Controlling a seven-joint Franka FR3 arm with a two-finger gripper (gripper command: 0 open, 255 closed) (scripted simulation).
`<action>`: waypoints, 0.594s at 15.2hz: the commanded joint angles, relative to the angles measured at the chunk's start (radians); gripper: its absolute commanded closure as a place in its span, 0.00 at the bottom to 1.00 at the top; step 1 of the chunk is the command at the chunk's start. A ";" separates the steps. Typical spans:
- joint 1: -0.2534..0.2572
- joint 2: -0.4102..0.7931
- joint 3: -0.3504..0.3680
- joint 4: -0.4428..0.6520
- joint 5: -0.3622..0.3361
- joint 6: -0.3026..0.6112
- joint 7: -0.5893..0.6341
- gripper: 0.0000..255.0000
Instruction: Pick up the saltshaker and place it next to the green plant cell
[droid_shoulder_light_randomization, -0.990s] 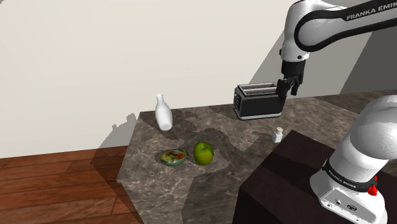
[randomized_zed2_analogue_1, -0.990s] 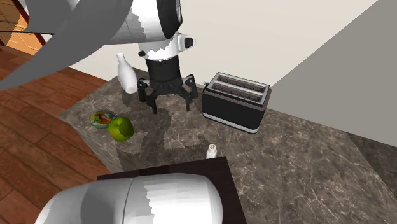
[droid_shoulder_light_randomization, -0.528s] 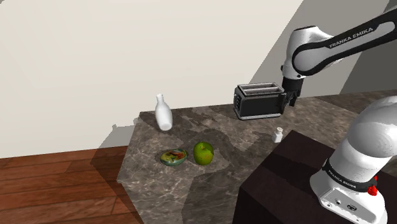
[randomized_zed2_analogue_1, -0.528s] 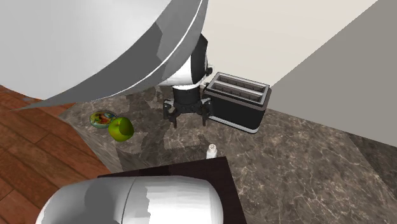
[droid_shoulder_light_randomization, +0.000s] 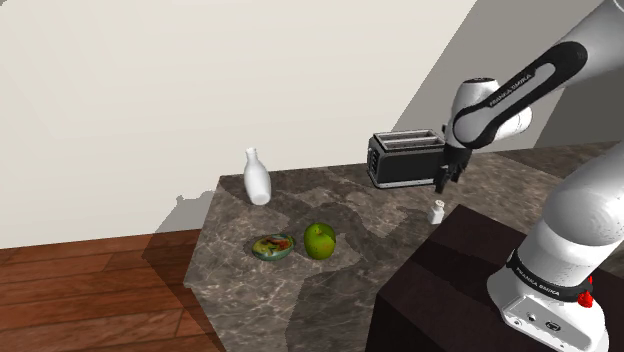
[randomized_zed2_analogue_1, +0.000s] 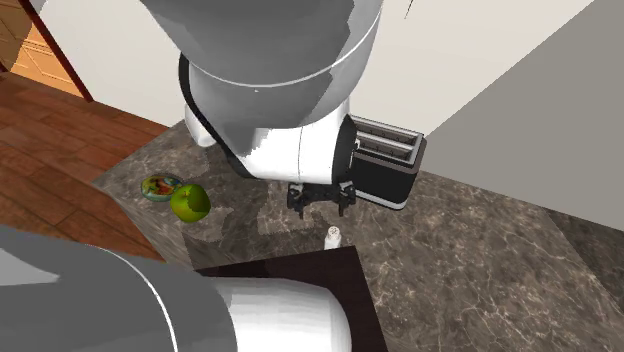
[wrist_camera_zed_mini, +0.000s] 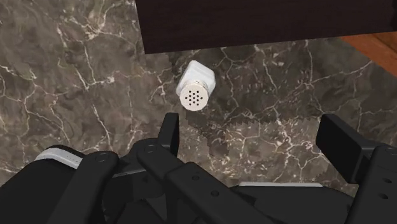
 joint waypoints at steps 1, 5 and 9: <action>0.013 0.110 -0.042 0.009 0.023 0.120 -0.047 0.00; 0.095 0.347 -0.121 0.055 0.293 0.324 -0.298 0.00; 0.086 0.432 -0.065 0.071 0.482 0.382 -0.436 0.00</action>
